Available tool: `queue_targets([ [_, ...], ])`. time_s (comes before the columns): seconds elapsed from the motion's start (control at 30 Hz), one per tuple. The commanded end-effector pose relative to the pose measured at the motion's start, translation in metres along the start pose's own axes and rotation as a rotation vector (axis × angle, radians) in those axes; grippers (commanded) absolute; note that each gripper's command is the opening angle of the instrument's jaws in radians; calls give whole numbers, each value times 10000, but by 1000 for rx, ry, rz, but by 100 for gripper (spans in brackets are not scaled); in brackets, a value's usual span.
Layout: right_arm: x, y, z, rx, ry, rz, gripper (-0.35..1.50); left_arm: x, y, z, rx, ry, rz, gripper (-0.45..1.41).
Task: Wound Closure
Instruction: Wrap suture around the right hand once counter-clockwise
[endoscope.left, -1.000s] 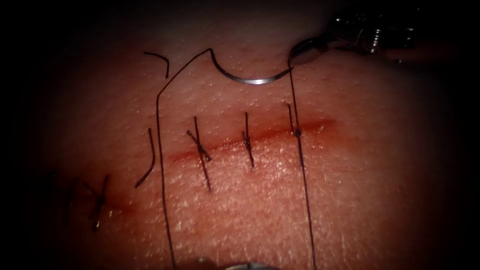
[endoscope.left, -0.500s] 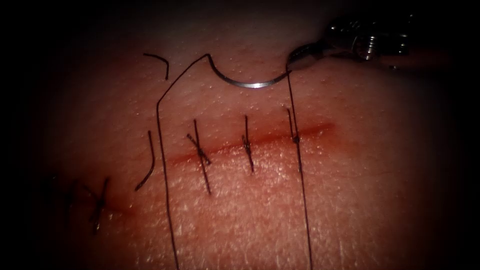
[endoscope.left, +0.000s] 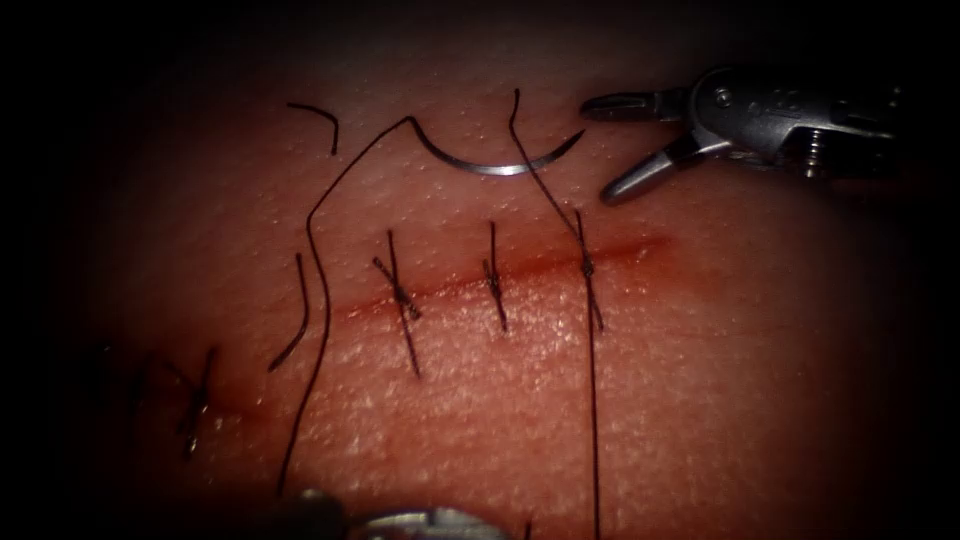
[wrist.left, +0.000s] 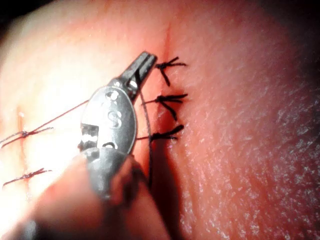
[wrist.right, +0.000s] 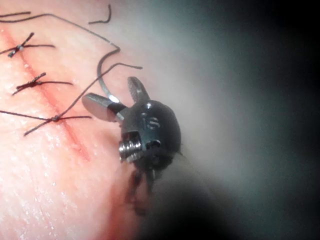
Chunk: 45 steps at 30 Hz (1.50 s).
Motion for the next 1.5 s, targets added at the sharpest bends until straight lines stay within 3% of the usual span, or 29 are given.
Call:
queue_targets([
  [0.03, 9, 1, -10, -11, 25, -66, 136, -2, -9, -1, 11, -10, 5, -45],
  [0.27, 51, -27, -44, -29, 62, -187, 121, 13, -42, -29, 63, -45, 40, -45],
  [0.5, 68, -48, -15, -24, 97, -189, 94, 14, -80, -54, 104, -57, 62, -45],
  [0.53, 66, -50, -8, -17, 117, -195, 83, 13, -85, -59, 108, -55, 67, -45],
  [0.67, 54, -51, 18, 37, 144, -194, 4, 7, -104, -78, 130, -51, 74, -45],
  [0.83, 35, -52, 54, 91, 201, -182, -32, -8, -126, -101, 145, -38, 82, -45],
  [1.1, -4, -70, 91, 219, 283, -90, -35, -44, -151, -133, 173, -1, 86, -45],
  [1.5, 2, -88, 90, 181, 580, 44, -35, -113, -167, -144, 231, 17, 100, -45],
])
